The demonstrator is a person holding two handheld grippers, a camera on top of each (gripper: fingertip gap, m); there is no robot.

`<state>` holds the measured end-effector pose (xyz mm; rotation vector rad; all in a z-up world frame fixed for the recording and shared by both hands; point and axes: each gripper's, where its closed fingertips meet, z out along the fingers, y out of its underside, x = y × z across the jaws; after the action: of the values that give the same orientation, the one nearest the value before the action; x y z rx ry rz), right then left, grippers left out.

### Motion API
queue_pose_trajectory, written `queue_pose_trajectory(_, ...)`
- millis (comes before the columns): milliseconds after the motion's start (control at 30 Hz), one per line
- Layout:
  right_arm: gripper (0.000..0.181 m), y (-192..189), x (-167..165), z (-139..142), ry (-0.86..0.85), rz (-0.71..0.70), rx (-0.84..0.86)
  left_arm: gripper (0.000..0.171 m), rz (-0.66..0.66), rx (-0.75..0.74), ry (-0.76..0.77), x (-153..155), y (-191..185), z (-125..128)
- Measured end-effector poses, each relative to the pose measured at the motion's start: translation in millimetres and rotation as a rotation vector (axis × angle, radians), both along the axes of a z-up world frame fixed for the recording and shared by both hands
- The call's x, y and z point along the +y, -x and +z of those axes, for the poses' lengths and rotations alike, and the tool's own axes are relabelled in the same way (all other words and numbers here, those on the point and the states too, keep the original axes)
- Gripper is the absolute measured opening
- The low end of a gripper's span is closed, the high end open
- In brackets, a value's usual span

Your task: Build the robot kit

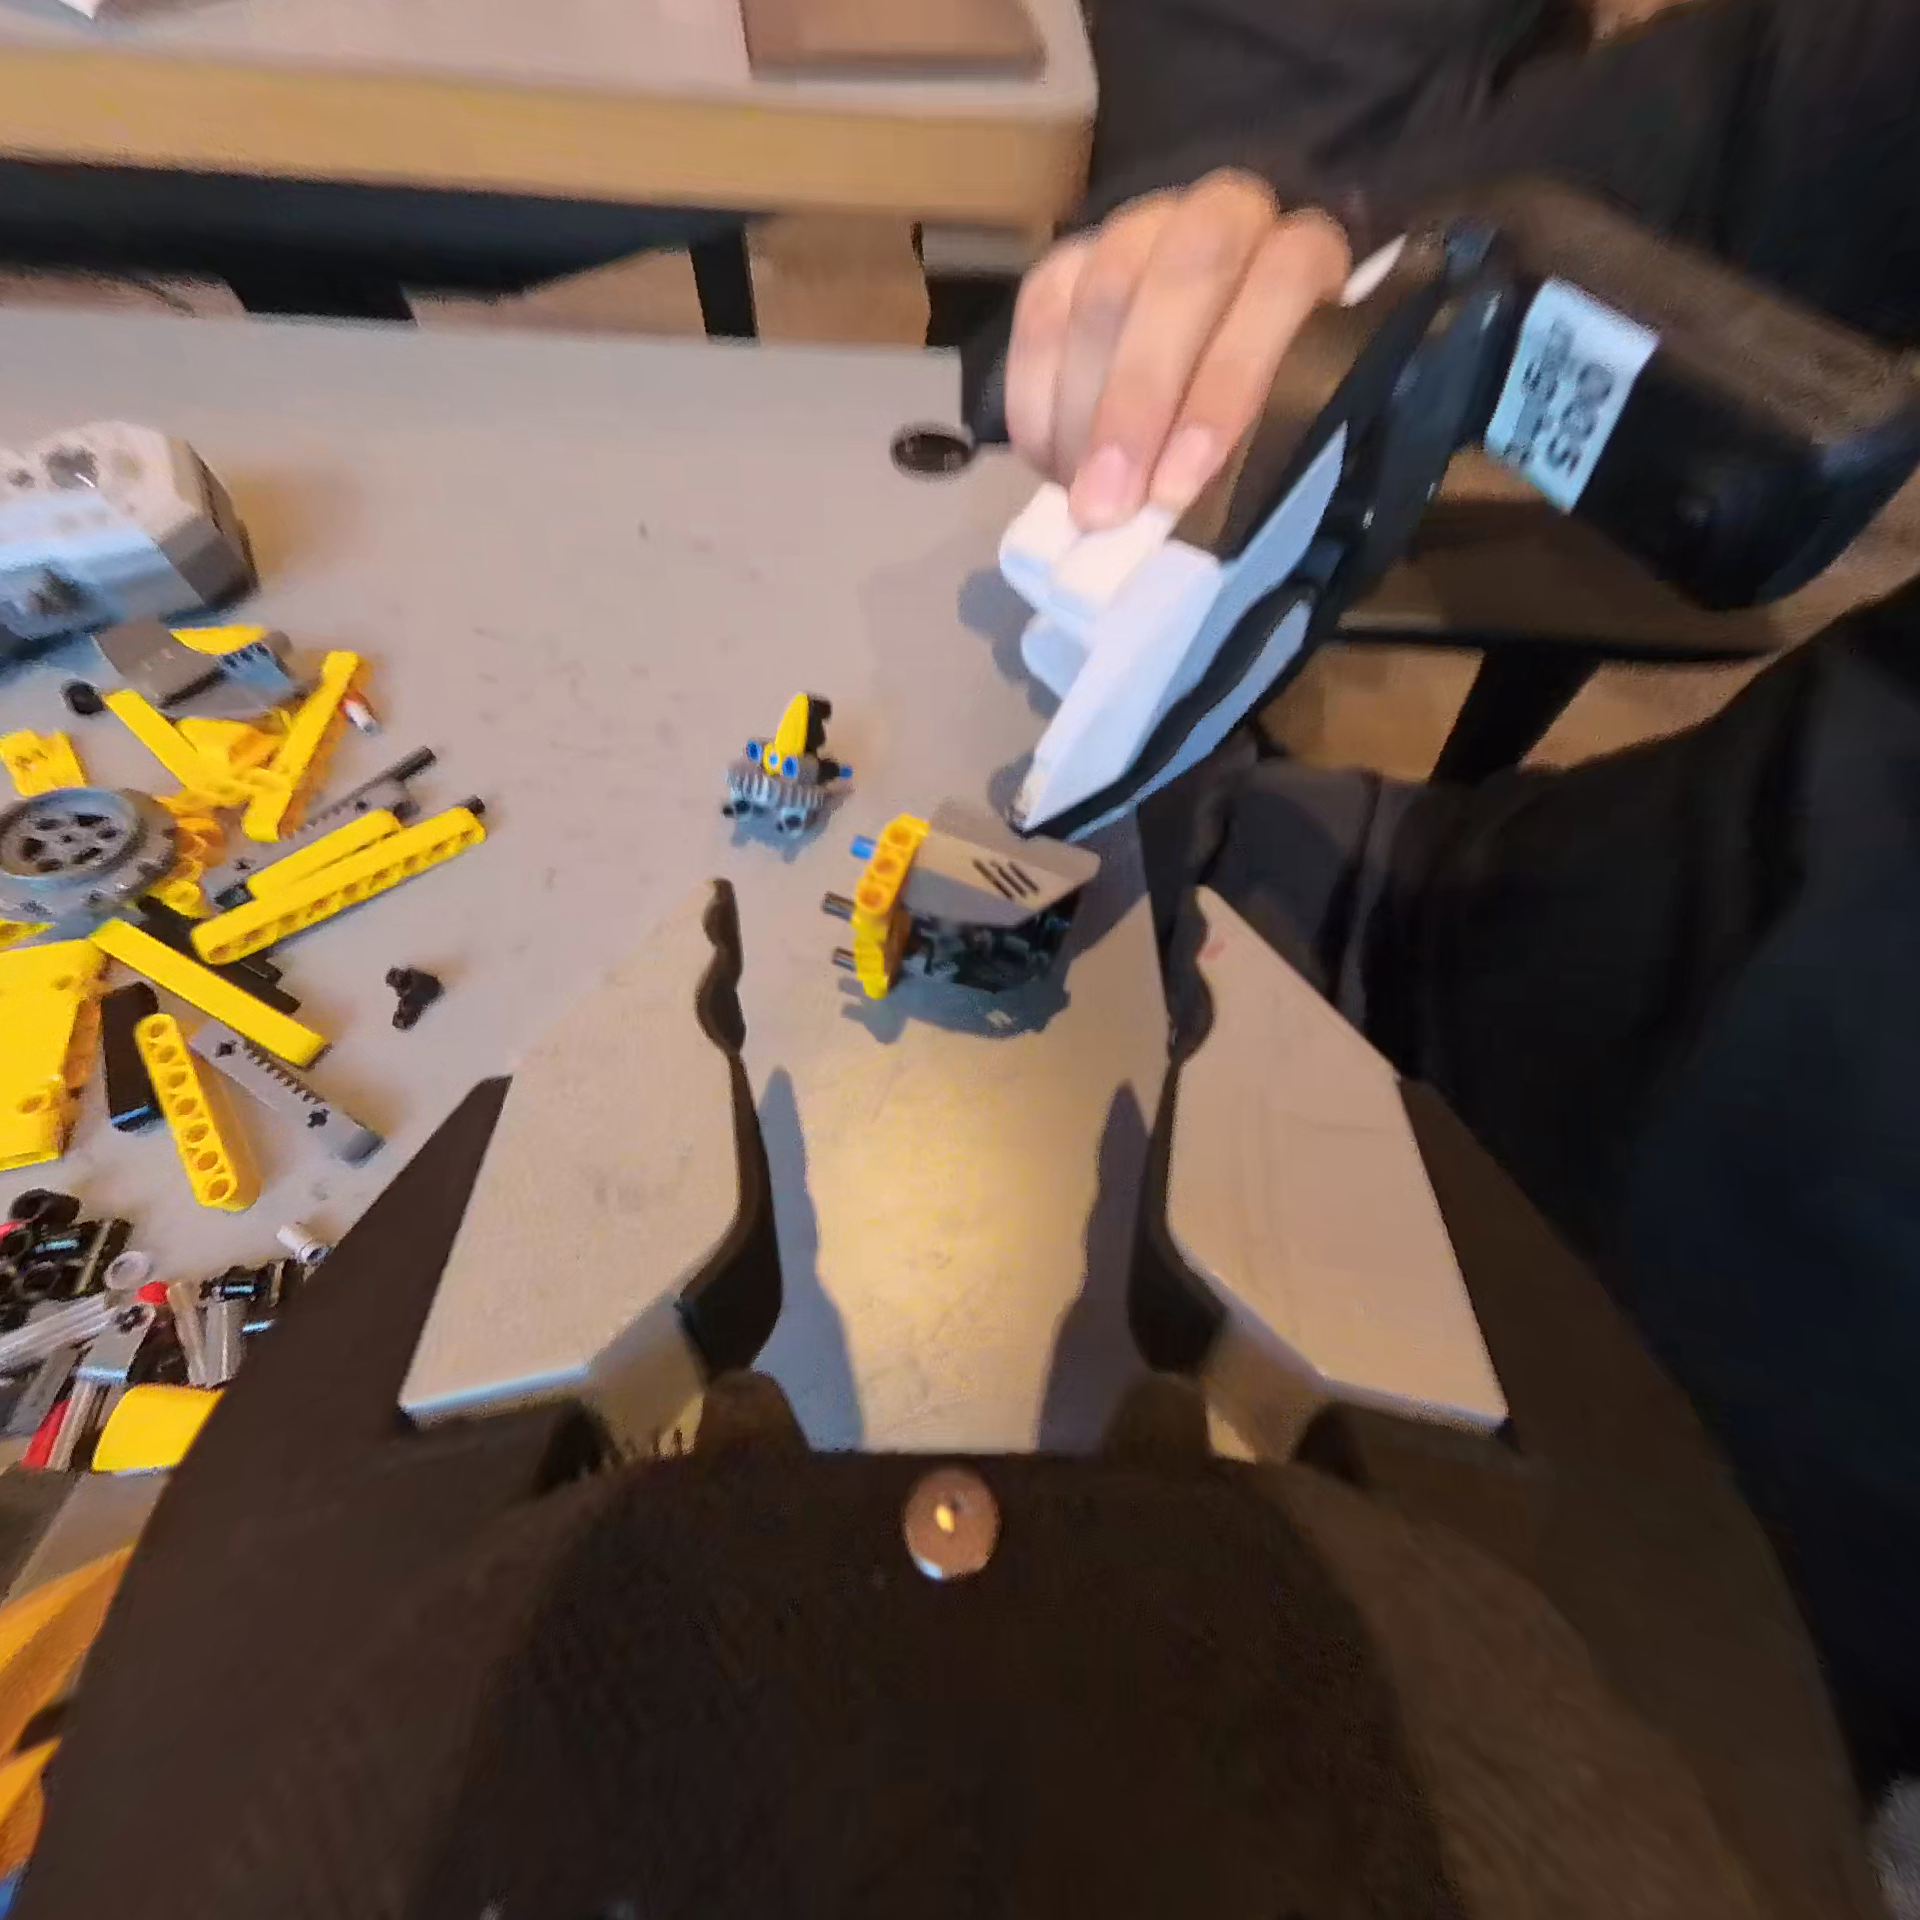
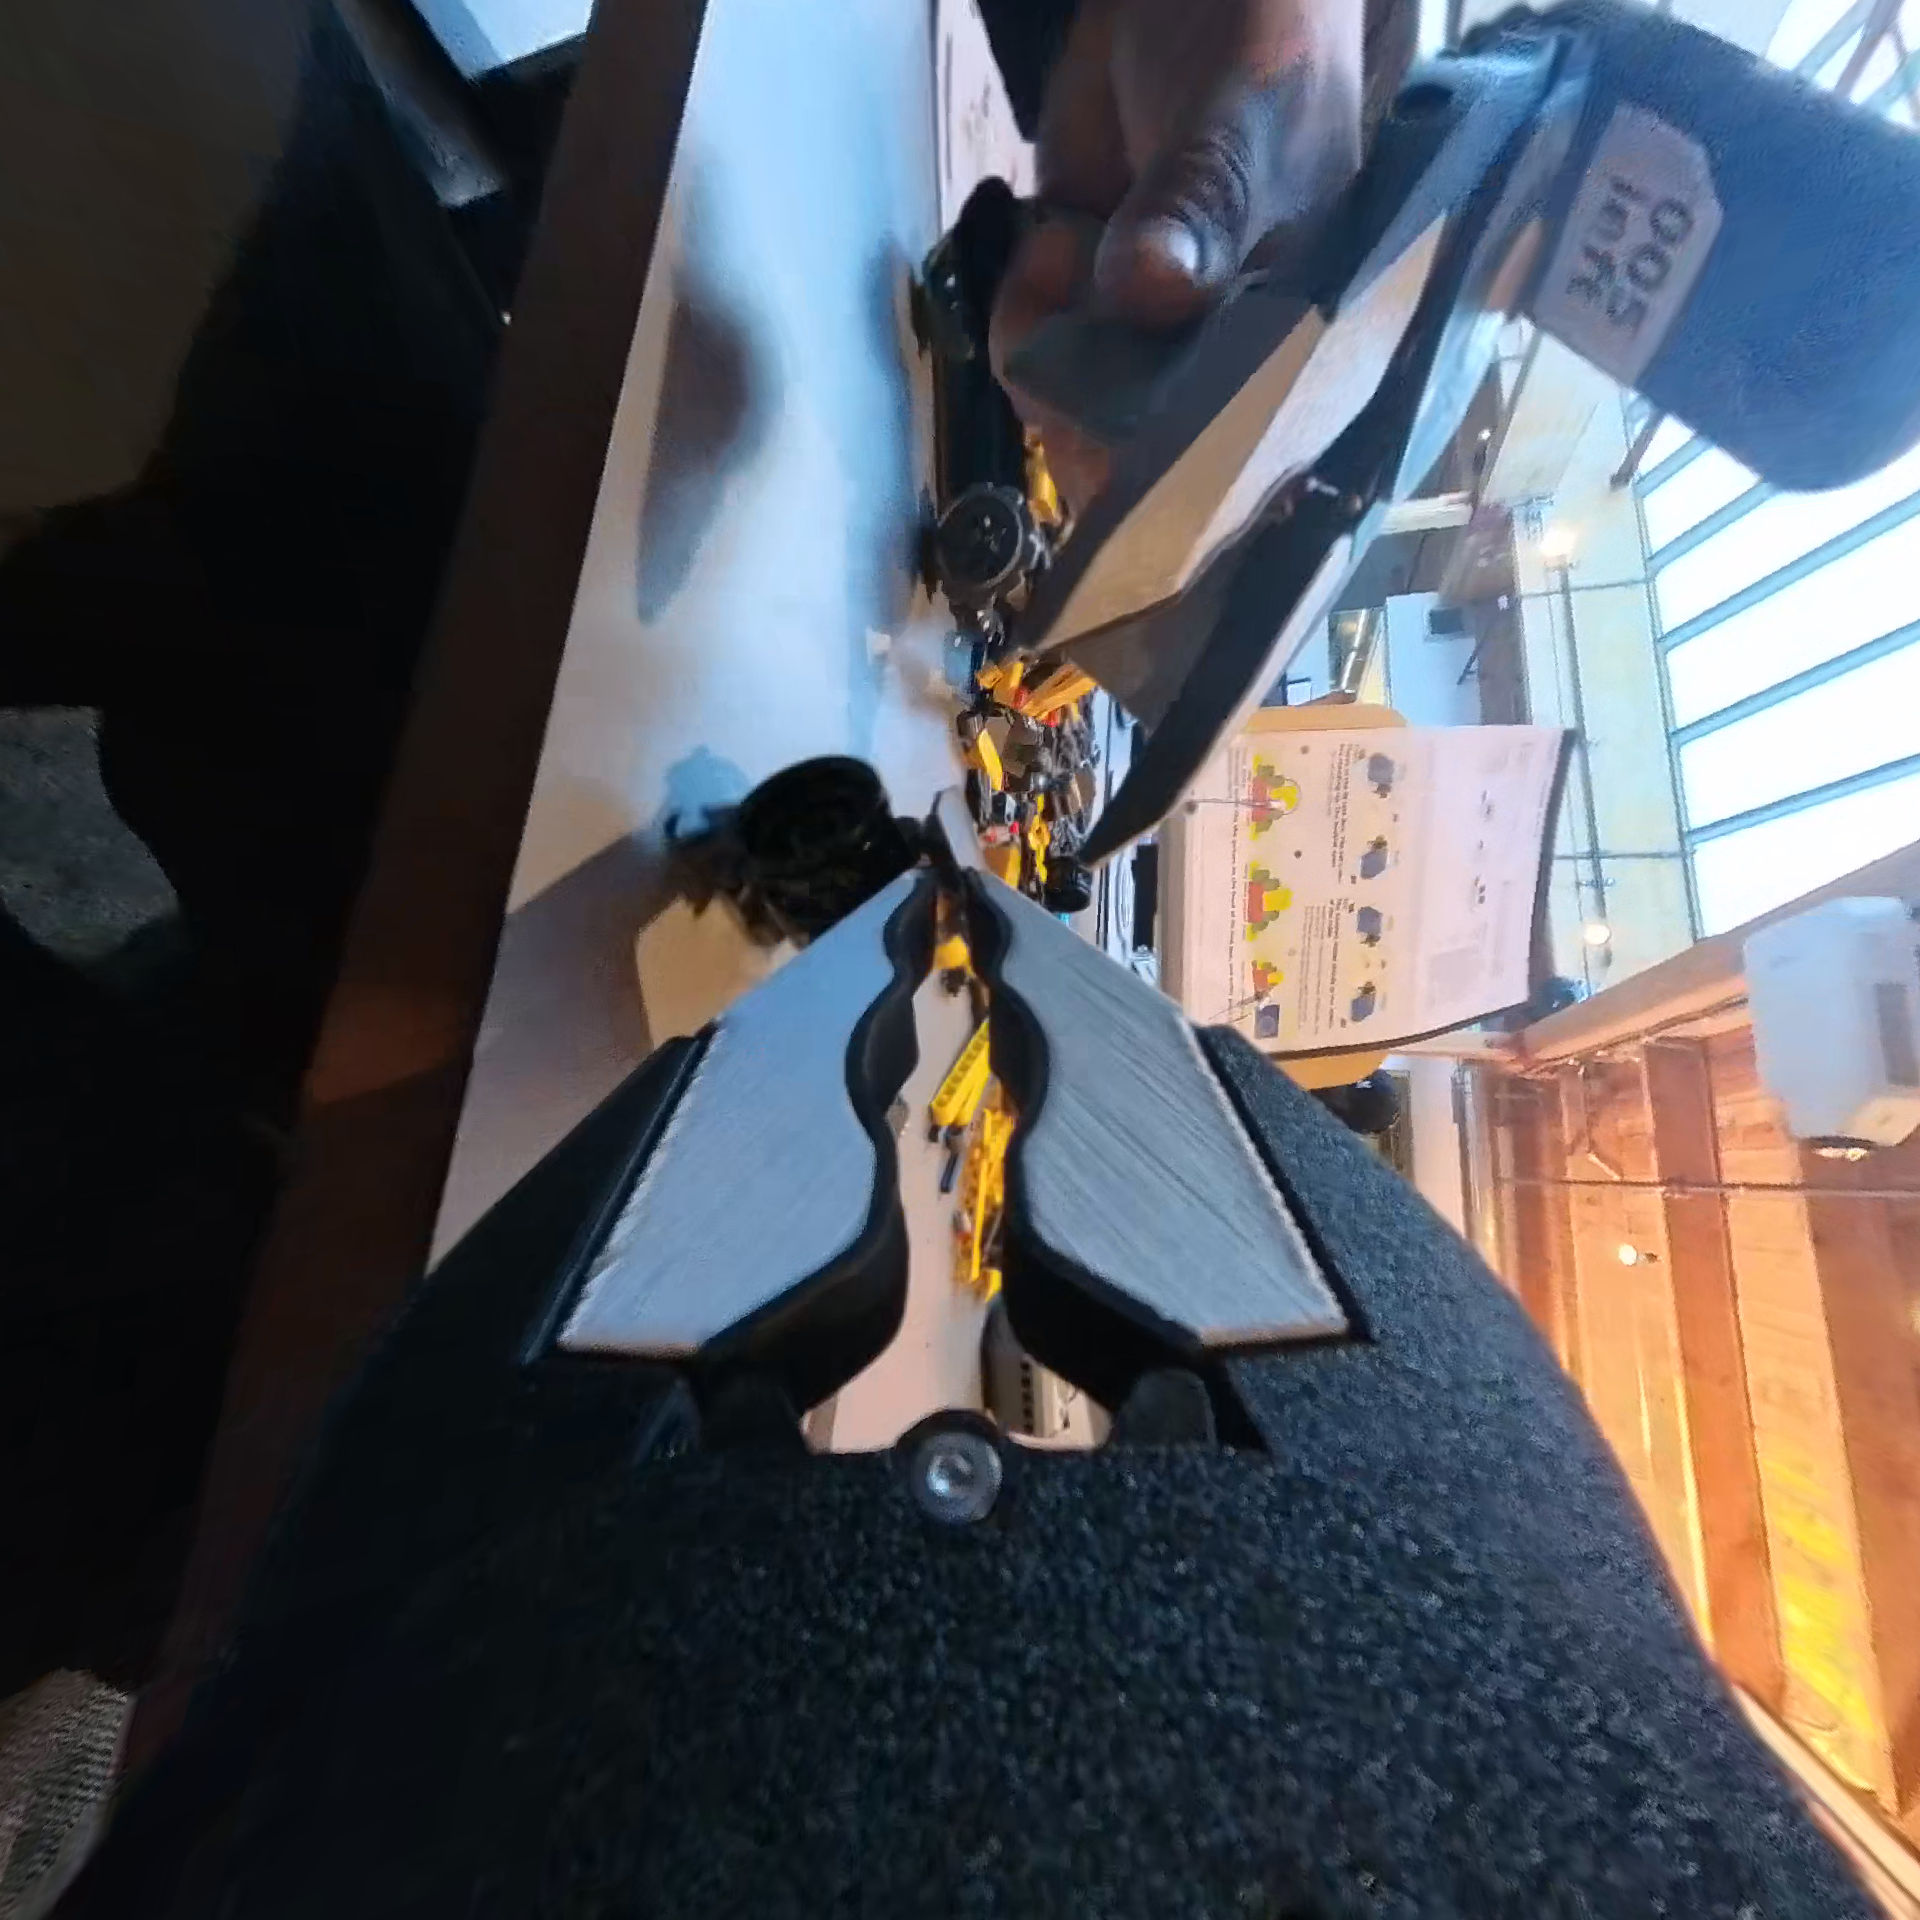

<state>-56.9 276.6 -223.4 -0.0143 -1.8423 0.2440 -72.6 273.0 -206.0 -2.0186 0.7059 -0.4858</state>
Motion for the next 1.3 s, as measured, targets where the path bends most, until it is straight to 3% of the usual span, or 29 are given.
queue_pose_trajectory(200, 0.009, 6.6, 18.4, -2.7, 0.005, -0.028, -0.043, 0.076, -0.052, 0.132, 0.127, 13.9, -7.8, -40.5)
queue_pose_trajectory(433, 0.018, -17.7, 29.2, -26.8, 0.043, -0.076, -0.098, 0.074, -0.013, 0.134, 0.082, 30.6, -9.9, -43.6)
queue_pose_trajectory(533, 0.015, -23.2, 29.3, -40.7, 0.035, -0.088, -0.132, 0.062, -0.028, 0.133, 0.086, 34.1, -12.6, -46.8)
queue_pose_trajectory(600, 0.016, -23.1, 29.8, -41.1, 0.058, -0.097, -0.139, 0.050, -0.029, 0.148, 0.075, 33.7, -12.9, -47.6)
queue_pose_trajectory(767, 0.016, -22.8, 35.2, -33.1, 0.156, -0.122, -0.157, 0.057, 0.012, 0.138, 0.093, 18.4, -3.8, -49.4)
queue_pose_trajectory(933, 0.020, -20.9, 64.4, -10.8, 0.449, -0.221, -0.171, 0.065, 0.102, 0.099, 0.063, -2.7, 14.5, -42.4)
queue_pose_trajectory(1067, 0.033, -14.4, 75.4, -10.0, 0.780, -0.251, -0.303, 0.075, 0.211, 0.037, 0.090, 4.7, 22.2, -41.3)
queue_pose_trajectory(1300, 0.046, 2.1, 77.7, -16.0, 1.102, -0.385, -0.556, 0.074, 0.263, -0.022, 0.122, 5.7, 13.0, -34.1)
